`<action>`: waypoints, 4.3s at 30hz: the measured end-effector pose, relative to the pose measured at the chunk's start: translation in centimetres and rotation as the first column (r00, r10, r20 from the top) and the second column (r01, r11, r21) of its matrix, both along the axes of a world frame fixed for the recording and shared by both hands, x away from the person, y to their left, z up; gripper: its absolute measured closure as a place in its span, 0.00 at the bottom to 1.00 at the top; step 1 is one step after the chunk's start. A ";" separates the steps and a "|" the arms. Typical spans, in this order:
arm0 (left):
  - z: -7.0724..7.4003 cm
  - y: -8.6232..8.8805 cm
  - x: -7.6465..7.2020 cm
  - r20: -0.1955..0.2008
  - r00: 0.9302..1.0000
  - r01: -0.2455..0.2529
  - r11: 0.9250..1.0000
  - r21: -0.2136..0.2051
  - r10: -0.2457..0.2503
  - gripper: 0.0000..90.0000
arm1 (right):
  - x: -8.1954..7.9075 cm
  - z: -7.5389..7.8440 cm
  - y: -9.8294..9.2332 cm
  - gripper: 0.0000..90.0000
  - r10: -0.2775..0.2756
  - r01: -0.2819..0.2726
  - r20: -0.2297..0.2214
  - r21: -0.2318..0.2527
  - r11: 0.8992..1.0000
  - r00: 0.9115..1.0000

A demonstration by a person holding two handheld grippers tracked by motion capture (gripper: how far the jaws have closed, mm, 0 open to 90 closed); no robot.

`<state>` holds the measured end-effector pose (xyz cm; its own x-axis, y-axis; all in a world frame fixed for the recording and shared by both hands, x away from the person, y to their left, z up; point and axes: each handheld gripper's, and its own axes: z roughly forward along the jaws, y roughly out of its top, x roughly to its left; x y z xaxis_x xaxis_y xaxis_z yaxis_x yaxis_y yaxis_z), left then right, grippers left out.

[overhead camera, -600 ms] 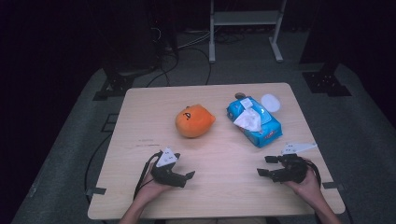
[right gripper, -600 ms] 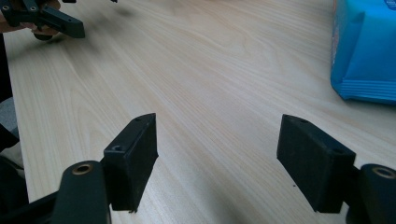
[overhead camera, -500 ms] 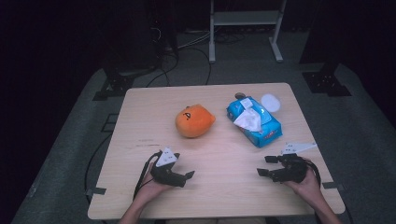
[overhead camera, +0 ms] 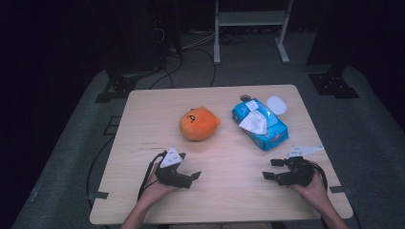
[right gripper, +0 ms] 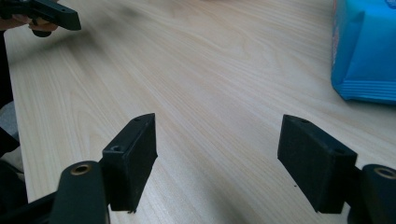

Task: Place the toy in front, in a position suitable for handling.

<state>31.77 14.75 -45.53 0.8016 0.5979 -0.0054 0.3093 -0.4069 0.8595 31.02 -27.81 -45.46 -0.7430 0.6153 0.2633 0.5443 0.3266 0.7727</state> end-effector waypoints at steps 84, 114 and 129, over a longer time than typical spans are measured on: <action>3.5 -3.0 15.7 0.005 0.988 -0.152 0.987 0.052 0.152 0.61 | -0.2 -0.1 0.1 0.34 0.023 -0.023 -0.023 0.024 0.999 0.999; 9.6 -5.1 6.0 0.147 0.983 0.115 0.993 -0.034 -0.109 0.65 | -0.1 -0.1 0.1 0.34 0.000 0.000 -0.008 0.020 1.000 1.000; 5.7 -7.3 0.0 0.098 0.964 0.254 0.966 -0.055 -0.248 0.65 | 0.0 0.0 -0.2 0.34 -0.020 0.020 0.000 0.015 1.000 1.000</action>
<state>31.82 7.44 -39.87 0.9249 0.3781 0.0402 0.1254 -0.4031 0.9065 31.03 -28.01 -45.47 -0.7308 0.6257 0.2729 0.5505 0.3039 0.7775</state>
